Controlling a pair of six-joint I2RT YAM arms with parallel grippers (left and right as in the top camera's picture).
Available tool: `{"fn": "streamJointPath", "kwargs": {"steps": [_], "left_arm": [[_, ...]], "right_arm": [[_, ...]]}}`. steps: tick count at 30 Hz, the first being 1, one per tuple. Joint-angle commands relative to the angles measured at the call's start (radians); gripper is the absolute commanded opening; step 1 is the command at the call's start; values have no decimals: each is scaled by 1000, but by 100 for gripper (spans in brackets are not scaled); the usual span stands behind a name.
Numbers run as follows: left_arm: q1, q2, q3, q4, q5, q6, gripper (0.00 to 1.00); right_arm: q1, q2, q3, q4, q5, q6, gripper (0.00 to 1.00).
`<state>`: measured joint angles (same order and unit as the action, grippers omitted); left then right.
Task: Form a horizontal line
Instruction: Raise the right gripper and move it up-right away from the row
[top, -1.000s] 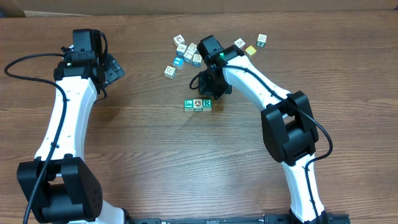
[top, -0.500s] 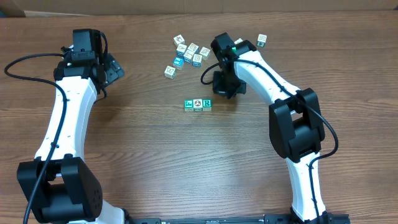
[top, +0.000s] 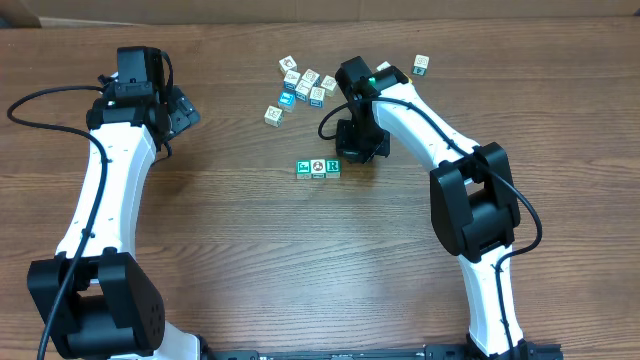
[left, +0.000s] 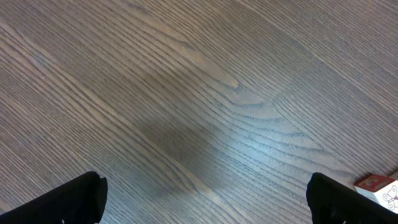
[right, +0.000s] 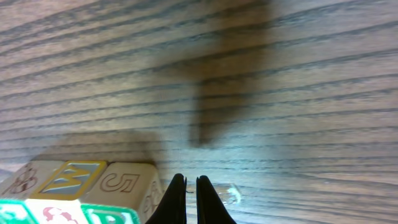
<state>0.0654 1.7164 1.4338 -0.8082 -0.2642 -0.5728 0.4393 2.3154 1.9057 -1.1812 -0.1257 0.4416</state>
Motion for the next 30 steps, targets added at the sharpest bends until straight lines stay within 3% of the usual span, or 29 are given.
{"fn": "streamJointPath", "kwargs": {"steps": [1,30], "left_arm": [[-8,-3,6,1,3,1,100],[-8,-3,6,1,3,1,99]], "right_arm": [[6,2,18,3,-32,3,4],[29,2,18,23,2,4,4]]}}
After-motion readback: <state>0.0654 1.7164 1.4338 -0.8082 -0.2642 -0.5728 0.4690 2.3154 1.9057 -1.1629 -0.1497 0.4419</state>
